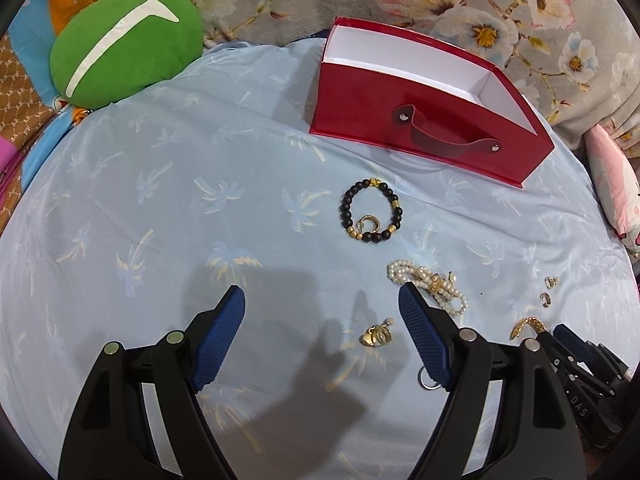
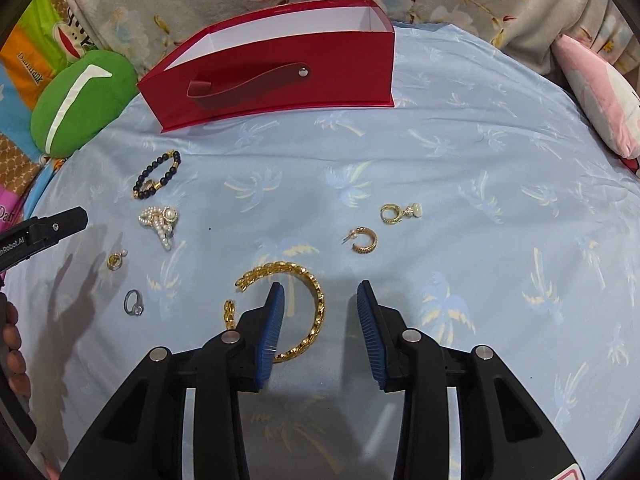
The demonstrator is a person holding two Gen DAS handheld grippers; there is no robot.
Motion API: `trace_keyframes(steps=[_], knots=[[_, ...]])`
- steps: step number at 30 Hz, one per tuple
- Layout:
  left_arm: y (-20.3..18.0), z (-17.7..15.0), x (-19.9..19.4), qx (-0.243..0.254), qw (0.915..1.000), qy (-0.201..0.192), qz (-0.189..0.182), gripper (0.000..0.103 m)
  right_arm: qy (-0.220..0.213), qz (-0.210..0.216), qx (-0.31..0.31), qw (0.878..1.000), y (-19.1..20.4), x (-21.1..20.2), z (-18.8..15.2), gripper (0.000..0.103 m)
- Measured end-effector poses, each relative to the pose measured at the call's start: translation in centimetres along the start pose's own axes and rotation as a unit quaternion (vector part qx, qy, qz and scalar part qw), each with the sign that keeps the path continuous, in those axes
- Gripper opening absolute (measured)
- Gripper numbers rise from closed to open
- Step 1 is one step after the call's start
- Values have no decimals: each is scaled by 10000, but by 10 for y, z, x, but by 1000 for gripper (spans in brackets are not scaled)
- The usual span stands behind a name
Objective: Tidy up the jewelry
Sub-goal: 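Move the right tool to the gold twisted bangle and grasp it, then grasp the black bead bracelet with the left tool while the right tool holds the bangle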
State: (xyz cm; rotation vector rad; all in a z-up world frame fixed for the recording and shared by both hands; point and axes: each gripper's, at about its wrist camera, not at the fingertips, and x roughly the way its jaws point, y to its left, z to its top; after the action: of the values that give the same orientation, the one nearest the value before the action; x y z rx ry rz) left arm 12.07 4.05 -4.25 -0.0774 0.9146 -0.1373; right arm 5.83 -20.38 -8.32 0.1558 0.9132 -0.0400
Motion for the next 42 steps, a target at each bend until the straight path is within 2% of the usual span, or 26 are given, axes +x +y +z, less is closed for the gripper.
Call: trace_keyframes(steps=[5,9,10,20,23,29,30,32,35,36,38,42], knots=[[1,1,2,-56,10000,22,-2,77,63,-10,-85,9999,4,4,-4,22],[7,11,12,-223,9996,132,-123,77,43,-30,-172,9998,7,5,-4,5],[8,14,14,-246,9995,142,-140,77,52,-12,-171,9998,7,5,-3,4],[-2,61,58,-337,9983,298,-366,76,-12,81,-120,9999,8,-3,2,4],[-11,71,74,-235,9982,376,-412,73,-17,110,-121,9999,9,-4,3,4],[-24,74,95,-44,9979,533,-376,55,34,153,-71,9999,7,-1,5,4],[-26,74,97,-7,9977,559,-371,50,38,162,-64,9998,7,0,5,4],[-29,73,99,93,9985,493,-228,43,39,170,-60,9998,7,1,6,4],[-28,74,100,113,9987,452,-205,25,44,196,-47,9998,7,1,7,4],[-27,74,100,110,9985,474,-249,11,44,206,-43,9998,7,2,8,4],[-25,73,100,80,9973,540,-481,7,48,220,-38,9997,7,2,8,4],[-28,72,90,184,9973,428,-564,7,51,229,-14,9997,8,2,9,4]])
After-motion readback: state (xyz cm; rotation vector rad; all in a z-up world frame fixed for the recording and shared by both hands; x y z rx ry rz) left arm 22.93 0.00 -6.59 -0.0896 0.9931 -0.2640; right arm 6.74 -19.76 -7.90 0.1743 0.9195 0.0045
